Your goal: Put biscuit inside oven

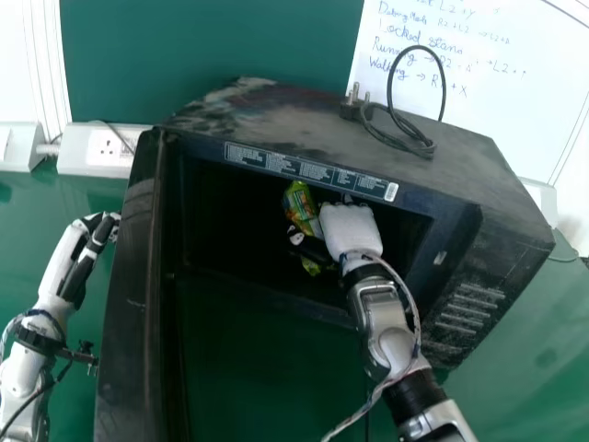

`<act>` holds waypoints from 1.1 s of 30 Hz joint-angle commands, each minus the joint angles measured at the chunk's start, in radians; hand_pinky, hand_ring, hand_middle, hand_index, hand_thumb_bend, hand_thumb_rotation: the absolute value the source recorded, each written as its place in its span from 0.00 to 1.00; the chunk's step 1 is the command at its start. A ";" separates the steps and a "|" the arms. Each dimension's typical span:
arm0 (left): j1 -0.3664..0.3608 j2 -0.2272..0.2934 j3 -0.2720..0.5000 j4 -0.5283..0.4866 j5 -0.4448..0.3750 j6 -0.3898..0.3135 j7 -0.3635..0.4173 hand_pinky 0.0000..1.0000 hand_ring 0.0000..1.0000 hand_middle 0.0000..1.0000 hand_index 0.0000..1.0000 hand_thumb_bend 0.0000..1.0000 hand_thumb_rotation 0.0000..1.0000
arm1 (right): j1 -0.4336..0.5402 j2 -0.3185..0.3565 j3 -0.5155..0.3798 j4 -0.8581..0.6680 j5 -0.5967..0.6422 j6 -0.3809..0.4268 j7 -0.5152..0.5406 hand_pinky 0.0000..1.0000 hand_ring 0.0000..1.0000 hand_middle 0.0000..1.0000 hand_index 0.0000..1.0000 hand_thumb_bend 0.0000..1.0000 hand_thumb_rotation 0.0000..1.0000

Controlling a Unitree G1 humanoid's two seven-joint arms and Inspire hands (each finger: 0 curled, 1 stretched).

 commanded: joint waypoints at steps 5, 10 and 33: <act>0.010 0.000 -0.002 0.005 -0.010 -0.009 -0.006 0.29 0.35 0.44 0.48 0.51 0.05 | -0.054 0.008 0.030 0.057 0.042 -0.008 -0.063 0.10 0.16 0.47 0.49 0.53 0.00; 0.008 0.000 0.001 0.017 -0.013 -0.022 -0.011 0.29 0.36 0.45 0.48 0.51 0.05 | -0.043 -0.005 0.040 0.026 0.060 -0.008 -0.069 0.09 0.15 0.47 0.49 0.53 0.00; 0.009 0.001 0.001 0.008 -0.015 -0.007 -0.009 0.29 0.36 0.44 0.48 0.51 0.05 | 0.062 -0.060 0.050 -0.297 0.045 0.132 0.145 0.22 0.34 0.43 0.73 0.88 0.42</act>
